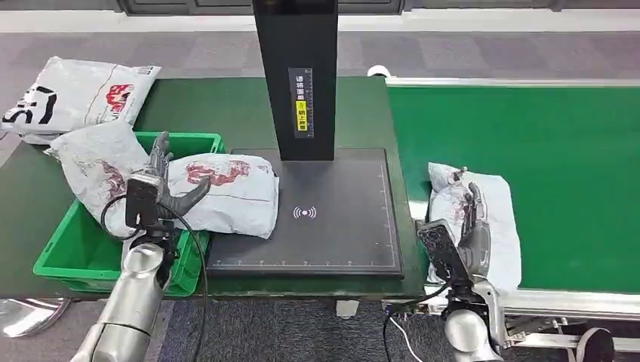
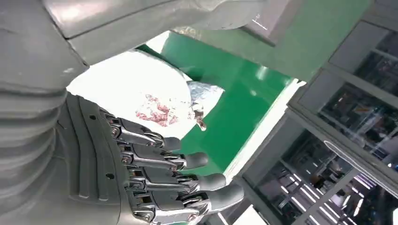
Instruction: Moved the parcel from conveyor to table for the left to box.
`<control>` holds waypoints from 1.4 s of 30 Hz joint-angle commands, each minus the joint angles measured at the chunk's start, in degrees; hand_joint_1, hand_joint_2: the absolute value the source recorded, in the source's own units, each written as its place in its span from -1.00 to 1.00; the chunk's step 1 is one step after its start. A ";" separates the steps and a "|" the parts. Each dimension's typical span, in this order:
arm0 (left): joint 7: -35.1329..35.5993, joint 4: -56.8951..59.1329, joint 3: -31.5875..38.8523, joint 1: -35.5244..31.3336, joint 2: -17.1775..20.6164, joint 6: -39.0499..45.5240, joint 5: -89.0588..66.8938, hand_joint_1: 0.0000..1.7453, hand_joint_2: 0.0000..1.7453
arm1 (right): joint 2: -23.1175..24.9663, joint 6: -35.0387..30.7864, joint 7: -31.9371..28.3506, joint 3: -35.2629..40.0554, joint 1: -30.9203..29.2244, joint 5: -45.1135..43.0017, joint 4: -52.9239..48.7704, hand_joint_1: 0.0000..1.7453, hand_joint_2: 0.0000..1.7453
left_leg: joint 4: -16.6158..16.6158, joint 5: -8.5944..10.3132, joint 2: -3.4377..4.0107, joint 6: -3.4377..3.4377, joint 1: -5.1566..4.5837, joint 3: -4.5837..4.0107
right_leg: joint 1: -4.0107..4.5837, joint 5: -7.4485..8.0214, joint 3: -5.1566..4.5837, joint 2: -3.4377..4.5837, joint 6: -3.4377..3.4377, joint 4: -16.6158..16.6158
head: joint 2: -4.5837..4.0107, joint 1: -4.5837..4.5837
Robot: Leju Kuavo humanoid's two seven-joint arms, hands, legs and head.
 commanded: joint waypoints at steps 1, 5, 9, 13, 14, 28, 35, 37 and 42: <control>0.37 0.06 -5.13 -0.32 -0.34 0.36 0.50 -1.00 1.00 | -0.14 -0.05 0.25 -2.73 -1.16 -0.21 2.07 -1.00 1.00 | -0.07 0.01 -0.15 0.02 0.03 0.10 | 0.02 -0.08 0.15 -0.18 -0.03 -0.03 | 0.00 0.00; -1.52 -0.35 -10.90 0.37 -2.76 -1.98 -2.40 -1.00 1.00 | -0.02 0.09 0.33 -2.96 -3.17 -0.45 4.63 -1.00 1.00 | -0.06 0.06 -0.12 -0.03 0.09 0.07 | 0.05 -0.07 0.11 -0.15 -0.04 -0.02 | 0.00 0.00; -0.86 4.96 -15.85 -2.04 -3.92 -0.29 -4.84 -1.00 1.00 | 0.18 -0.14 0.41 -2.71 -4.13 -0.25 5.50 -1.00 1.00 | -0.07 0.07 -0.23 -0.01 0.09 0.09 | 0.06 -0.07 0.17 -0.27 -0.02 -0.05 | 0.00 0.00; 6.87 16.99 -22.76 -6.66 -1.70 5.04 -17.63 -1.00 1.00 | -1.06 -0.57 0.51 -1.99 -0.37 -0.44 3.02 -1.00 1.00 | -0.09 0.11 -0.42 -0.01 0.06 0.10 | 0.09 -0.10 0.25 -0.44 -0.01 -0.04 | 0.00 0.00; 8.63 19.23 -23.65 -7.47 -1.31 6.27 -20.31 -1.00 1.00 | -1.22 -0.59 0.43 -1.83 0.17 -0.57 2.76 -1.00 1.00 | -0.15 0.12 -0.50 0.02 0.07 0.19 | 0.08 -0.11 0.36 -0.52 0.00 -0.12 | 0.00 0.00; 49.45 39.76 -33.99 -16.68 1.70 11.20 -70.44 0.04 1.00 | 0.96 2.66 1.05 -1.68 -1.27 1.41 2.73 -1.00 1.00 | -0.18 0.07 -0.05 -0.05 0.11 0.33 | 0.11 -0.01 0.37 -0.08 -0.01 -0.16 | 0.00 0.00; 49.59 40.08 -33.17 -17.34 1.26 8.33 -72.85 1.00 1.00 | 1.22 3.08 0.77 -2.13 -1.81 1.73 2.94 -1.00 1.00 | -0.08 0.11 0.01 -0.09 0.09 0.25 | 0.13 0.05 0.24 0.01 -0.02 0.00 | 0.00 0.00; 48.43 39.48 -31.20 -17.23 0.77 8.64 -73.19 1.00 1.00 | 1.37 3.24 0.68 -2.63 -1.68 1.83 2.63 -1.00 1.00 | -0.05 0.12 -0.04 -0.11 0.09 0.18 | 0.11 0.04 0.18 -0.04 -0.04 0.04 | 0.00 0.00; 43.38 36.98 -26.91 -17.40 -0.25 11.57 -73.04 1.00 1.00 | 1.34 3.72 0.33 -3.53 -0.51 1.85 1.02 -1.00 1.00 | -0.09 0.18 -0.10 -0.17 0.12 0.22 | 0.11 0.05 0.21 -0.10 -0.08 0.01 | 0.00 0.00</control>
